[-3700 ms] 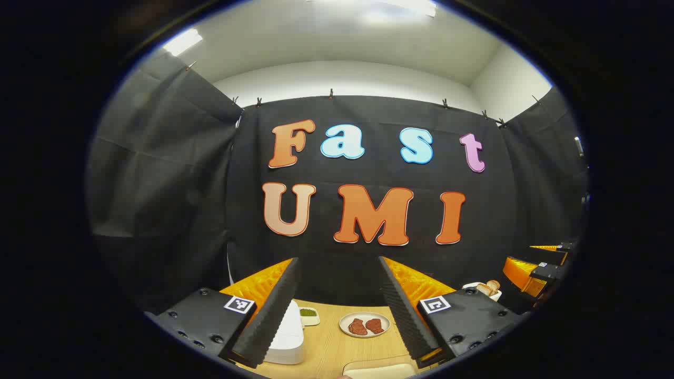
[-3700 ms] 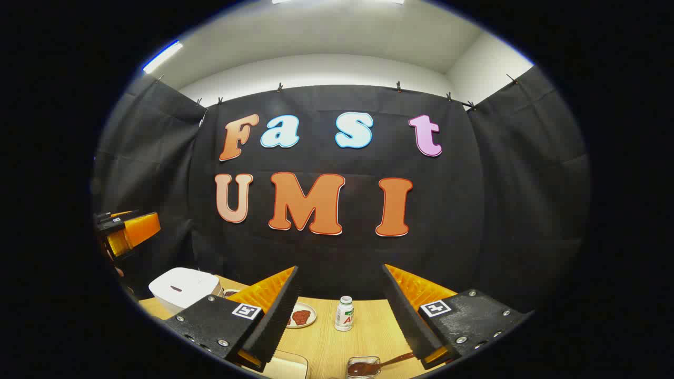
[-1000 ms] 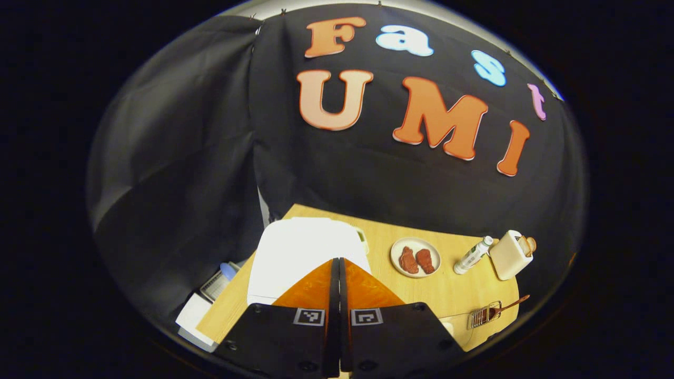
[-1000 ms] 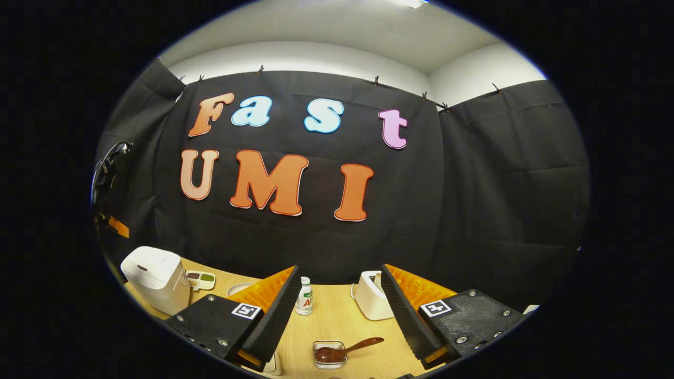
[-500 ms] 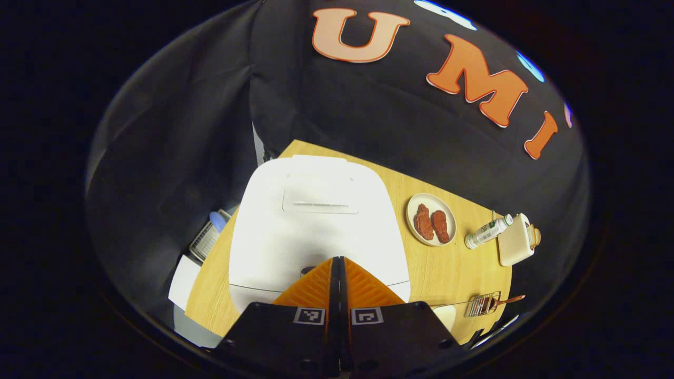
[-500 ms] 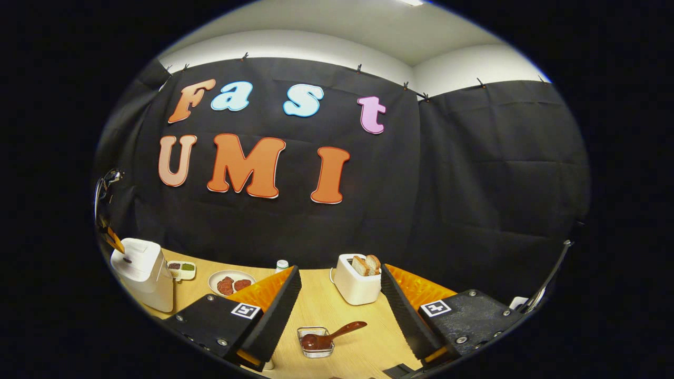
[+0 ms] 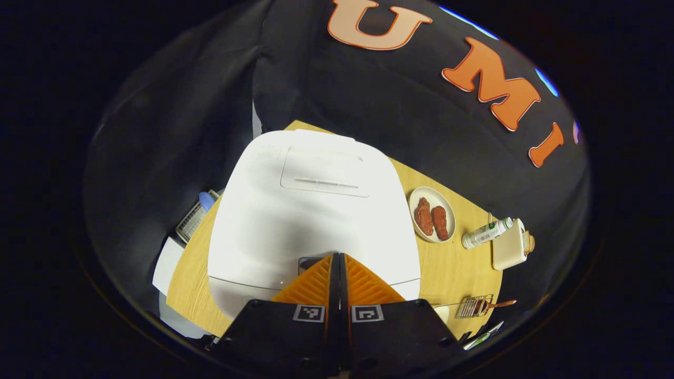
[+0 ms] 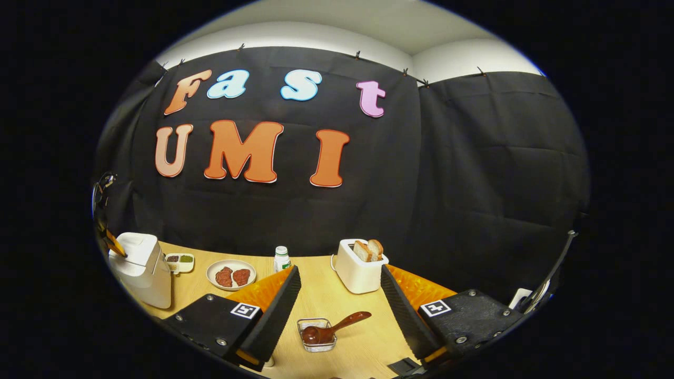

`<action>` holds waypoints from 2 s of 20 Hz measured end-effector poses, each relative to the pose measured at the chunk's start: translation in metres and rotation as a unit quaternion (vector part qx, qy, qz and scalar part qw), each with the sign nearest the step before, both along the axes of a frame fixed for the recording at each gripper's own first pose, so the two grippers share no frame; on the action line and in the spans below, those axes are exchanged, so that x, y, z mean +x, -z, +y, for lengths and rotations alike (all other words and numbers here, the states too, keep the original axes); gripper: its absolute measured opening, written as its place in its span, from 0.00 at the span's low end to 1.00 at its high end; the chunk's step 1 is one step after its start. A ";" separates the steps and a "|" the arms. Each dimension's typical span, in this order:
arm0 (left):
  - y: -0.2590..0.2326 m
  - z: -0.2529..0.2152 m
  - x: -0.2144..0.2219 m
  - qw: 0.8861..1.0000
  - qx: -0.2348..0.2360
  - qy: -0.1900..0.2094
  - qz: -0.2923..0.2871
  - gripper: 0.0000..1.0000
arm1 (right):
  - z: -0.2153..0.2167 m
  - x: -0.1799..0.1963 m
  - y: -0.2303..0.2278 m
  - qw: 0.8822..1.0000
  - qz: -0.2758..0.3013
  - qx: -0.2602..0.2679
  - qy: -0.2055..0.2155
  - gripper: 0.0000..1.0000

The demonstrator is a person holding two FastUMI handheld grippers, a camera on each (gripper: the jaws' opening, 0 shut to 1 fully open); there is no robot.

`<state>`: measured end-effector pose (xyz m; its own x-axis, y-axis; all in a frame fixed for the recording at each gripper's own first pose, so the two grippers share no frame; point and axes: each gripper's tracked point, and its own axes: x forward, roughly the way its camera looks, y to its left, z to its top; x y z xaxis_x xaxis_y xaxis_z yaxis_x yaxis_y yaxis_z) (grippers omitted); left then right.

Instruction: Close the left gripper, press the button to open the rice cooker; take a wooden spoon from the chopstick holder with the right hand, scoop a spoonful of rice and pour it into the rice cooker, then put the wooden spoon back into the chopstick holder.

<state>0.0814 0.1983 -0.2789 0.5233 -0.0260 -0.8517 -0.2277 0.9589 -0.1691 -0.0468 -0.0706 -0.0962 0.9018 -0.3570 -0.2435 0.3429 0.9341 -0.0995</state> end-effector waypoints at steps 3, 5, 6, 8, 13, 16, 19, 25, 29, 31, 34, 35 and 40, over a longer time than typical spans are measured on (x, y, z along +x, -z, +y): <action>-0.044 0.002 0.018 0.995 0.022 0.000 -0.100 0.05 | -0.003 0.007 0.019 1.000 0.014 0.009 -0.009 0.95; -0.070 0.005 0.025 0.987 0.045 -0.004 -0.152 0.05 | -0.003 0.012 0.039 0.999 0.032 0.014 -0.016 0.95; -0.083 0.006 0.028 0.983 0.056 -0.005 -0.176 0.05 | -0.003 0.014 0.049 0.999 0.041 0.021 -0.021 0.95; -0.104 0.001 0.030 0.975 0.070 -0.003 -0.213 0.05 | 0.001 0.014 0.063 0.997 0.056 0.036 -0.031 0.95; -0.147 -0.028 0.003 0.955 0.090 0.006 -0.284 0.05 | -0.011 0.009 0.094 0.994 0.084 0.059 -0.040 0.95; -0.175 -0.045 -0.010 0.939 0.119 0.010 -0.324 0.05 | -0.019 0.005 0.111 0.991 0.099 0.083 -0.040 0.95; -0.195 -0.070 -0.027 0.927 0.138 0.029 -0.347 0.20 | -0.030 0.002 0.130 0.987 0.114 0.106 -0.040 0.95; -0.218 -0.106 -0.059 0.914 0.161 0.043 -0.369 0.80 | -0.039 0.007 0.169 0.975 0.142 0.166 -0.043 0.95; -0.222 -0.122 -0.080 0.914 0.172 0.038 -0.365 0.93 | -0.040 0.014 0.200 0.963 0.158 0.213 -0.053 0.90; -0.222 -0.132 -0.090 0.915 0.173 0.039 -0.362 0.93 | -0.038 0.019 0.212 0.955 0.158 0.243 -0.053 0.86; -0.220 -0.144 -0.104 0.918 0.177 0.045 -0.353 0.93 | -0.036 0.029 0.220 0.949 0.139 0.279 -0.053 0.71; -0.220 -0.149 -0.108 0.918 0.177 0.048 -0.351 0.94 | -0.035 0.032 0.222 0.948 0.135 0.285 -0.050 0.67; -0.222 -0.152 -0.119 0.918 0.193 0.062 -0.342 0.94 | -0.032 0.043 0.227 0.946 0.117 0.300 -0.044 0.29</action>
